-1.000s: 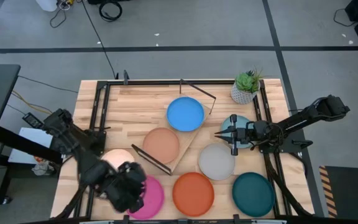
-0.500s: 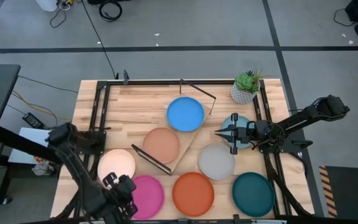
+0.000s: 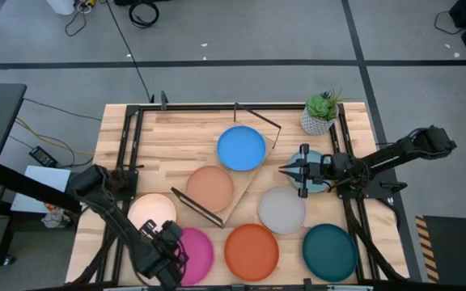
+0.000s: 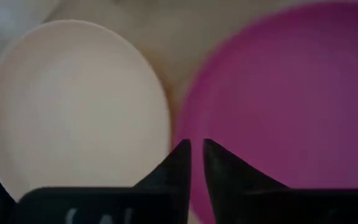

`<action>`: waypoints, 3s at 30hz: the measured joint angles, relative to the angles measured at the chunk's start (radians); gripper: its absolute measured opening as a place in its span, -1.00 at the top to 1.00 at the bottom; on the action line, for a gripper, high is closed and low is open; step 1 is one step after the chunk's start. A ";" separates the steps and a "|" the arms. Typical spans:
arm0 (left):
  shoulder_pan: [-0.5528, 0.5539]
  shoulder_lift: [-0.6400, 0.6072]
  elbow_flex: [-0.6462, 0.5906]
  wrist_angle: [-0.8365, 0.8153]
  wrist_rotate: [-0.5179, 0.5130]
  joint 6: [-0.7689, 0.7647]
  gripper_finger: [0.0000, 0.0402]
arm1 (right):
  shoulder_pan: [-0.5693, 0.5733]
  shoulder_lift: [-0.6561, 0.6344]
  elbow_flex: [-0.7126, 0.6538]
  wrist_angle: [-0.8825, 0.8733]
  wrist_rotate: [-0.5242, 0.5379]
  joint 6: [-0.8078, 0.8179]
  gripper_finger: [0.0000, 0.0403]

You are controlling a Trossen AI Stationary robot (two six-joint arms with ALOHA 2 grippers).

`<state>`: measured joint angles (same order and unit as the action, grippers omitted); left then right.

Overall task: Place and stack plates onto a shelf
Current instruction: Stack the white plate on top of the brown plate on the shelf

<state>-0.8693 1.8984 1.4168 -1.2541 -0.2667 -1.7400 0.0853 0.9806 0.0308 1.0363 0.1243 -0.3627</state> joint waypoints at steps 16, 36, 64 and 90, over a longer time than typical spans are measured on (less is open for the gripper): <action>0.089 -0.049 -0.180 0.083 -0.061 -0.108 0.68 | -0.045 0.000 0.003 0.010 -0.091 -0.005 0.74; 0.225 -0.224 -0.445 0.365 0.000 -0.016 0.16 | -0.045 0.016 0.003 -0.002 -0.100 0.036 0.74; 0.278 -0.230 -0.438 0.353 0.175 -0.002 0.94 | -0.040 0.015 0.003 -0.026 -0.101 0.080 0.74; 0.105 -0.618 -0.018 0.423 -0.040 0.309 0.95 | -0.040 0.015 0.003 -0.046 -0.100 0.101 0.74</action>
<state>-0.7645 1.2800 1.3986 -0.8313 -0.3064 -1.4307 0.0452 0.9958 0.0341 0.9901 0.0238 -0.2622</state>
